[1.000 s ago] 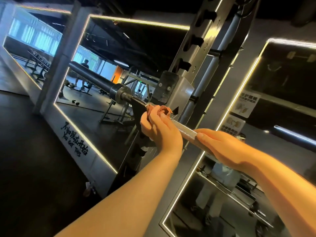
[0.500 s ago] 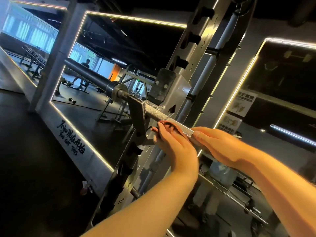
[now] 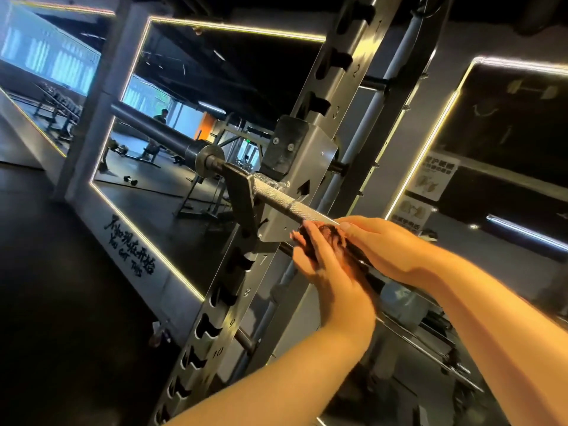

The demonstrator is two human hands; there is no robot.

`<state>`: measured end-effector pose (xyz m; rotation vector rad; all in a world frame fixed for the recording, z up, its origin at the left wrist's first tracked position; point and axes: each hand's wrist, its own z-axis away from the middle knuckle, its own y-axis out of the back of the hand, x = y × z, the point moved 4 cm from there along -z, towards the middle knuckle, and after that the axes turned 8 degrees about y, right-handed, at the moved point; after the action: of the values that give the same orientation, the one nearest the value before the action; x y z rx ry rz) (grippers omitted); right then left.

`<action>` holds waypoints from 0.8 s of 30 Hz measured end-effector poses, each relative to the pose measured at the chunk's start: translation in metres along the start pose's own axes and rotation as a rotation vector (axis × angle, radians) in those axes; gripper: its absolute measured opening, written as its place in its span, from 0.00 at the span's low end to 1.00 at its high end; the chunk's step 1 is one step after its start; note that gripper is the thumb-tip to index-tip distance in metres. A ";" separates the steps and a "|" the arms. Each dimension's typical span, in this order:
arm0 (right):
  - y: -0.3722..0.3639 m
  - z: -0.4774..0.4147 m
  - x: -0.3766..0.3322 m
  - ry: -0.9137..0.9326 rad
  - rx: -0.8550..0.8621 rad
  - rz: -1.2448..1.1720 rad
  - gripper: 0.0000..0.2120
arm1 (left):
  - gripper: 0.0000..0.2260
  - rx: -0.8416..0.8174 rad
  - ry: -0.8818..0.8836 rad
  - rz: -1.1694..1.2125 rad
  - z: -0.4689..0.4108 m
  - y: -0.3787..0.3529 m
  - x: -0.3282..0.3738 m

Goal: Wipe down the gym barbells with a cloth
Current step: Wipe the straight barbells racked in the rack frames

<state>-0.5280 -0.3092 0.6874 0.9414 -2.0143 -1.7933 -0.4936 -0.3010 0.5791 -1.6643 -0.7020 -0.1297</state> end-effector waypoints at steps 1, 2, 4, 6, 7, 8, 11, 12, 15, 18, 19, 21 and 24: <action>0.000 0.001 0.000 0.010 0.007 0.010 0.11 | 0.27 0.042 0.025 0.080 -0.010 0.002 0.006; 0.000 0.003 -0.001 0.021 0.012 0.023 0.12 | 0.24 0.119 -0.024 0.088 -0.018 0.006 0.016; 0.000 0.004 -0.002 0.036 0.015 0.073 0.16 | 0.16 0.379 -0.123 0.102 -0.042 0.020 0.042; 0.000 0.004 -0.003 0.038 0.013 0.124 0.18 | 0.13 0.543 -0.201 0.117 -0.063 0.029 0.068; 0.000 0.003 -0.002 0.040 0.011 0.135 0.18 | 0.11 0.590 -0.234 0.086 -0.073 0.033 0.076; 0.000 0.002 -0.001 0.041 0.010 0.136 0.18 | 0.08 0.608 -0.256 0.082 -0.079 0.034 0.079; 0.001 0.001 0.000 0.040 0.010 0.118 0.16 | 0.09 0.564 -0.318 0.043 -0.067 0.021 0.071; 0.002 0.001 0.000 0.041 0.011 0.103 0.16 | 0.13 0.507 -0.388 -0.052 -0.055 0.018 0.064; 0.002 0.001 0.001 0.047 0.023 0.043 0.17 | 0.18 0.240 -0.642 -0.428 -0.026 0.015 0.038; 0.001 0.000 0.001 0.052 0.017 0.039 0.18 | 0.12 0.089 -0.794 -0.617 -0.030 0.020 0.042; 0.001 0.000 0.002 0.043 0.017 0.055 0.18 | 0.11 0.082 -0.787 -0.642 -0.041 0.022 0.049; 0.001 -0.001 0.002 0.026 0.022 0.086 0.19 | 0.12 0.095 -0.736 -0.666 -0.061 0.023 0.072; 0.000 -0.002 0.005 0.020 0.018 0.103 0.19 | 0.11 0.163 -0.672 -0.642 -0.079 0.024 0.097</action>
<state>-0.5304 -0.3135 0.6869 0.8414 -2.0307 -1.7079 -0.3795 -0.3393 0.6211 -1.2613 -1.6987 0.0411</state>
